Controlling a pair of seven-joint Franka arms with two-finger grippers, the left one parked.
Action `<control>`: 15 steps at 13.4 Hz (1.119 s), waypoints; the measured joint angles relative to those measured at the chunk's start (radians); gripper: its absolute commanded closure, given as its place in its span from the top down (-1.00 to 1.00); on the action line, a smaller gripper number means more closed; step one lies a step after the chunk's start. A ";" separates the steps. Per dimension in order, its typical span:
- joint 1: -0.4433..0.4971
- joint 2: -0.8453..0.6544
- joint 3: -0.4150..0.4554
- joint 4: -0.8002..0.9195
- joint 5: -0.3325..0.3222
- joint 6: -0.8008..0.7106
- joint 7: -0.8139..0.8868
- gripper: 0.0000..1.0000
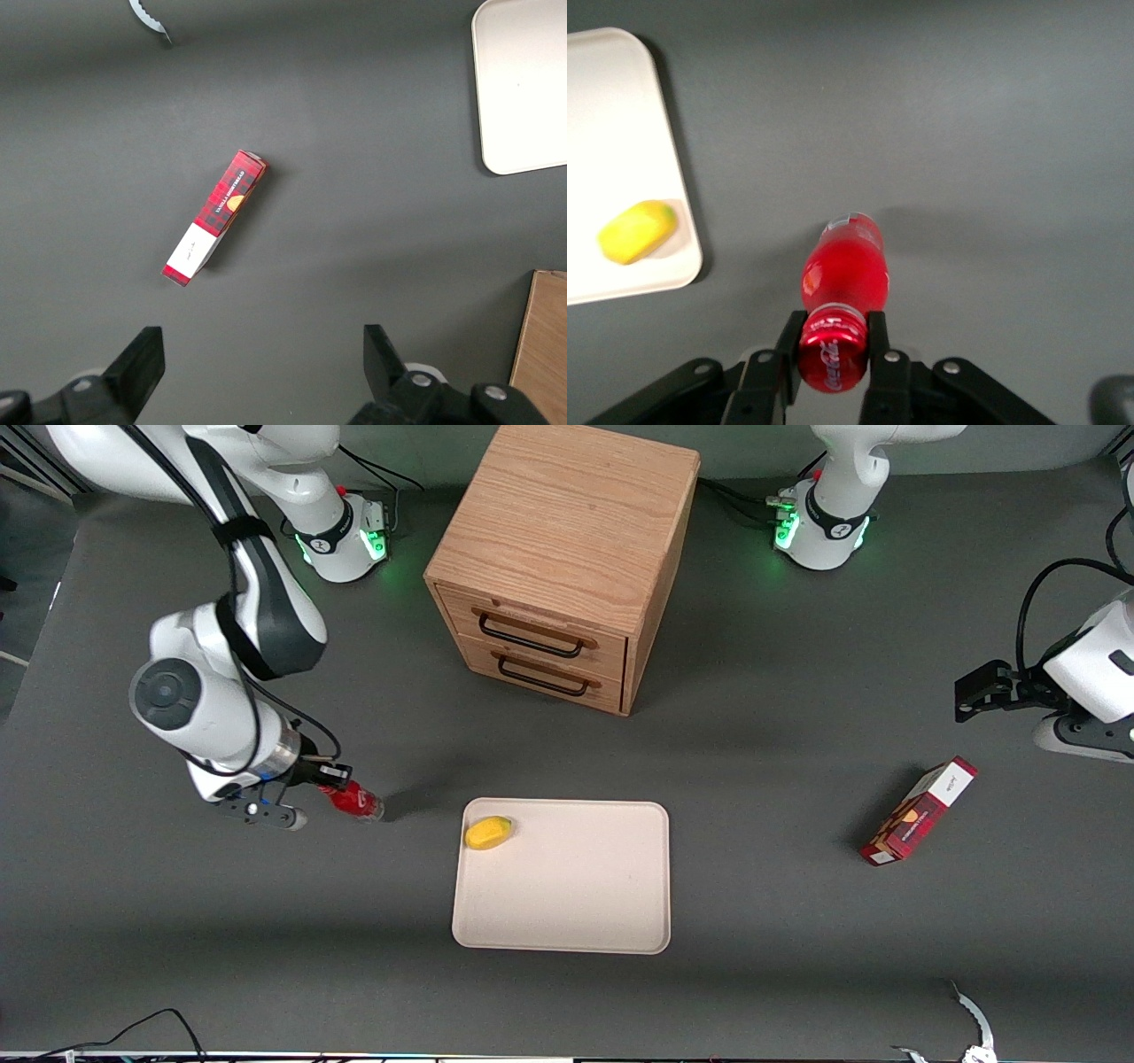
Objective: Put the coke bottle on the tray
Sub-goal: 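Close the right gripper on the bottle's cap end, then lift the bottle and carry it toward the white tray, then lower the bottle onto the tray beside the lemon and release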
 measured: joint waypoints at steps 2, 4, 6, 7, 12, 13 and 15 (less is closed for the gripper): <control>0.000 -0.020 0.000 0.146 0.000 -0.164 -0.025 -1.00; 0.000 -0.020 0.000 0.288 0.000 -0.316 -0.032 -1.00; 0.010 0.012 0.009 0.428 0.001 -0.441 -0.031 -1.00; 0.023 0.046 0.016 0.497 0.001 -0.476 -0.017 -1.00; 0.118 0.327 0.057 0.784 0.001 -0.449 0.288 -1.00; 0.139 0.380 0.057 0.811 0.000 -0.396 0.363 -1.00; 0.171 0.469 0.058 0.834 0.000 -0.282 0.494 -1.00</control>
